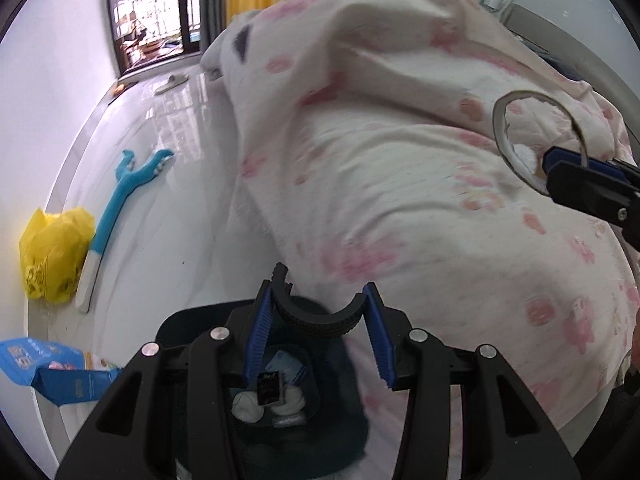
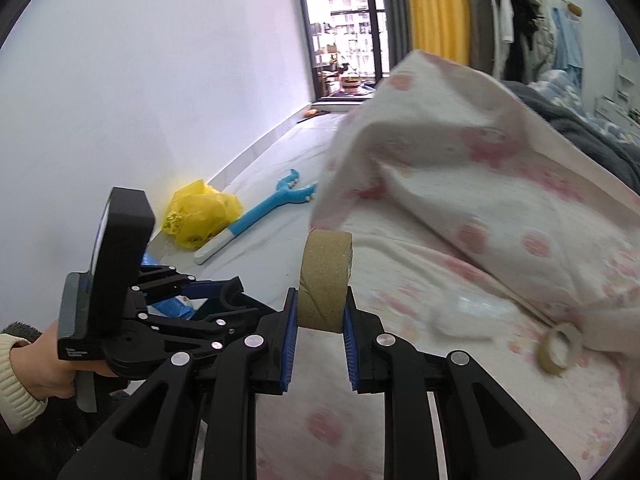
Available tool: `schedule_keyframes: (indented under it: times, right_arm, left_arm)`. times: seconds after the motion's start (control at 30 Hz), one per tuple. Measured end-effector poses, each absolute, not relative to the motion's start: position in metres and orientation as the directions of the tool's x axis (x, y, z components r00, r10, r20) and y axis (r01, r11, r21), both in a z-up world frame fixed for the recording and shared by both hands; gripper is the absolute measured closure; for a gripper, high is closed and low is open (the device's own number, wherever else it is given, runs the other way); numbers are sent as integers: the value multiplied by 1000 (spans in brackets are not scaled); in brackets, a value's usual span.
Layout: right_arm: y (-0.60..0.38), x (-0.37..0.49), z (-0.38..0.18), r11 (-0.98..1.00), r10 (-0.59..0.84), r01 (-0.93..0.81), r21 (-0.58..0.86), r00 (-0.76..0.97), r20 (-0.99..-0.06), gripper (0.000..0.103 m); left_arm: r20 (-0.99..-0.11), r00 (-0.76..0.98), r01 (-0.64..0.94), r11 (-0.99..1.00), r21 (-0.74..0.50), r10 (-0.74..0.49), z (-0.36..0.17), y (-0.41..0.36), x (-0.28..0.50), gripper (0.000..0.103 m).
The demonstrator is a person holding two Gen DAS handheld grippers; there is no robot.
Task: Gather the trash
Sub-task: 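Carry the tape roll and black ring over the green bin with both tools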
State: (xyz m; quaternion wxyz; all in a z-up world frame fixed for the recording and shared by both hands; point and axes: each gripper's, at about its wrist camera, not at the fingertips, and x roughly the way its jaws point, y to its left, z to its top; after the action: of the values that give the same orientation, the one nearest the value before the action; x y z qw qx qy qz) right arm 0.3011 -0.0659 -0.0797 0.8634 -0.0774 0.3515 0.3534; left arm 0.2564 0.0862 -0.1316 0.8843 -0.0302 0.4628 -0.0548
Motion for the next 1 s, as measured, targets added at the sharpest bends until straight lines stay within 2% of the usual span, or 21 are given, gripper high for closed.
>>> schedule_keyframes:
  times: [0.23, 0.77, 0.87, 1.0]
  right_arm:
    - [-21, 293, -89, 693, 579, -711, 120, 449, -681, 82]
    - [49, 287, -118, 640, 572, -755, 140, 347, -743, 82]
    - [59, 289, -125, 635, 570, -756, 156, 323, -755, 82]
    - [74, 290, -135, 627, 557, -761, 164, 292, -777, 82]
  left_arm:
    - [-840, 532, 37, 994, -99, -104, -147, 118, 247, 55]
    - [-945, 300, -3, 991, -133, -126, -225, 168, 222, 54]
    - [-958, 250, -6, 989, -149, -142, -235, 175, 218, 52]
    - [-965, 228, -4, 991, -135, -130, -241, 182, 211, 42]
